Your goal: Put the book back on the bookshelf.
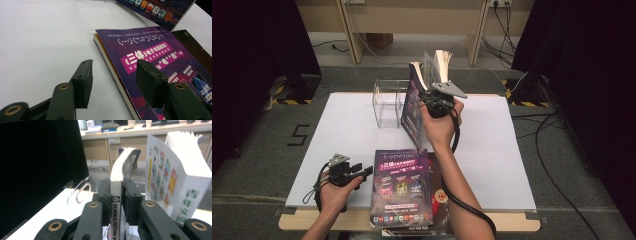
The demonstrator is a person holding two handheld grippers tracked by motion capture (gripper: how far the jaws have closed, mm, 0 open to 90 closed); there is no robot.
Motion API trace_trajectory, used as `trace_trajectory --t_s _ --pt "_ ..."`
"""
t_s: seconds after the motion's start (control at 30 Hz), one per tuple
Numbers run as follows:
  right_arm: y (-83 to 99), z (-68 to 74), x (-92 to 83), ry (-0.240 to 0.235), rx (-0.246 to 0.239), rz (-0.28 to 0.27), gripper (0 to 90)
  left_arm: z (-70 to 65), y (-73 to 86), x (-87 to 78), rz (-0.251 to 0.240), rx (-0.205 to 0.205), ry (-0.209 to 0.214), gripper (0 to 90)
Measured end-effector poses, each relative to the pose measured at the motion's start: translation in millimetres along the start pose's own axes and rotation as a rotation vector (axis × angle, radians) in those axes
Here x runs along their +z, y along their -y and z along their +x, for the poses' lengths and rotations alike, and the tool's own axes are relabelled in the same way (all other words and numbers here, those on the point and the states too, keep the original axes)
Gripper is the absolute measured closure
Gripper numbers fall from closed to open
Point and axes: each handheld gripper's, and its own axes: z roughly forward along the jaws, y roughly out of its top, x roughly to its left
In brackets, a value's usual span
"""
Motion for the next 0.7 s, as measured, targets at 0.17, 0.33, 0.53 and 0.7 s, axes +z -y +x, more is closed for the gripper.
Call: trace_trajectory --t_s 0.17,0.33,0.53,0.7 --pt "-0.5 -3.8 -6.2 -0.022 0.033 0.052 76.8 -0.3 -0.1 -0.6 0.001 -0.002 0.003 47.2" --pt "-3.4 -5.5 -7.9 -0.042 0.062 0.110 72.8 0.0 0.0 -0.8 0.001 -0.005 0.006 47.2" --pt "-3.7 -4.8 -6.0 -0.018 0.071 0.148 68.7 0.4 -0.8 -1.4 -0.003 -0.009 0.008 47.1" --pt "-2.1 -2.8 -3.5 0.016 0.065 0.156 67.5 0.6 -0.2 -0.7 0.000 -0.011 0.009 47.1"
